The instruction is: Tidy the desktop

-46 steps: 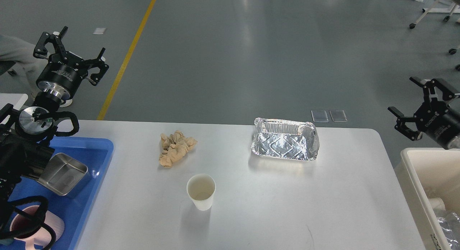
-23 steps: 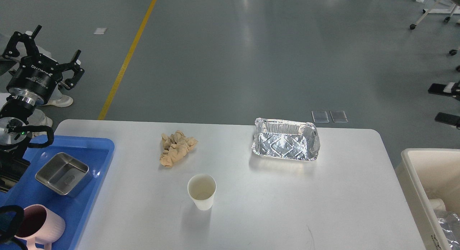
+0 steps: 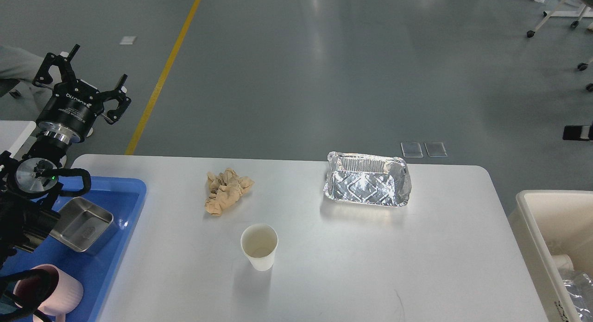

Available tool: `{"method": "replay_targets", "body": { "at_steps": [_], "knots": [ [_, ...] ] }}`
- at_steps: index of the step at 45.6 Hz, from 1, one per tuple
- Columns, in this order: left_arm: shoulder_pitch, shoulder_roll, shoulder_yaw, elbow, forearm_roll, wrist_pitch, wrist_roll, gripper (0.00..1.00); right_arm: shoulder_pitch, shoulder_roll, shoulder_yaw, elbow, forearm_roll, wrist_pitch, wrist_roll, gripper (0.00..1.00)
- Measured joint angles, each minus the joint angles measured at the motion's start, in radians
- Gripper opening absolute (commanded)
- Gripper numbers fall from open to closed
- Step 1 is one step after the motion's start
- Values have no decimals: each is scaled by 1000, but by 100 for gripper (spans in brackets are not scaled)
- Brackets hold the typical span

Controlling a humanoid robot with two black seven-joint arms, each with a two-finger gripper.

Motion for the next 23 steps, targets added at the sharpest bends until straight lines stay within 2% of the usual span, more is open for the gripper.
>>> {"method": "replay_targets", "body": {
  "at_steps": [5, 12, 16, 23],
  "knots": [
    [4, 0, -1, -10, -15, 0, 7, 98, 11, 46, 0, 0, -64, -3, -6, 100],
    [6, 1, -2, -11, -50, 13, 82, 98, 15, 173, -3, -28, -147, -8, -26, 100],
    [10, 2, -3, -11, -69, 23, 116, 98, 21, 268, -5, -72, -181, -9, -51, 100],
    [13, 5, -2, -11, -78, 29, 132, 98, 33, 463, -8, -202, -208, -13, -87, 100]
  ]
}}
